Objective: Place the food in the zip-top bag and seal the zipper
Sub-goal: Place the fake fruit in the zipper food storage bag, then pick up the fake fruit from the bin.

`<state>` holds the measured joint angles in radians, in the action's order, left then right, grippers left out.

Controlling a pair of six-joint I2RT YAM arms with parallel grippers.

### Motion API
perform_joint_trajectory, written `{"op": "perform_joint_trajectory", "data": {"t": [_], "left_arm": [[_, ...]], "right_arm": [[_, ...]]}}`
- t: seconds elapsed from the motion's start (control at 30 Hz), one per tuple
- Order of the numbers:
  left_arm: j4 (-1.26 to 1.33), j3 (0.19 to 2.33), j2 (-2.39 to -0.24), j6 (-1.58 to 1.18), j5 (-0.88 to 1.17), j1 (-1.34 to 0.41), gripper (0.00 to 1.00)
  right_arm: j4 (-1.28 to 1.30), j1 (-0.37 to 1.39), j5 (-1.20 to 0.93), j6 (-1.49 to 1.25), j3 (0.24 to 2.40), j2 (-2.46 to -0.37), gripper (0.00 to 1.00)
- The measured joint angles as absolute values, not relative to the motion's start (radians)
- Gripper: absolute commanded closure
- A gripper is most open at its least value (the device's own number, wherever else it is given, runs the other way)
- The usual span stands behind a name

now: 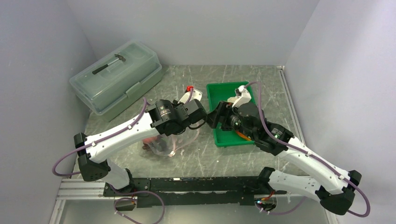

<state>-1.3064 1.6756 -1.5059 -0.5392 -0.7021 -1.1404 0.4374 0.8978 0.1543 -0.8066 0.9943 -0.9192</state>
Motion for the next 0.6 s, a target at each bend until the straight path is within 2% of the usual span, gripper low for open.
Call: {"op": "perform_joint_trajectory", "data": {"t": [0.4, 0.6], "left_arm": [[-1.310, 1.676, -1.506, -0.539, -0.702, -1.140, 1.00], [-1.309, 1.676, -1.506, -0.539, -0.701, -1.140, 1.00]], "right_arm": [[0.752, 0.874, 0.462, -0.688, 1.100, -0.946, 0.17], [0.850, 0.773, 0.527, -0.639, 1.100, -1.021, 0.14]]}}
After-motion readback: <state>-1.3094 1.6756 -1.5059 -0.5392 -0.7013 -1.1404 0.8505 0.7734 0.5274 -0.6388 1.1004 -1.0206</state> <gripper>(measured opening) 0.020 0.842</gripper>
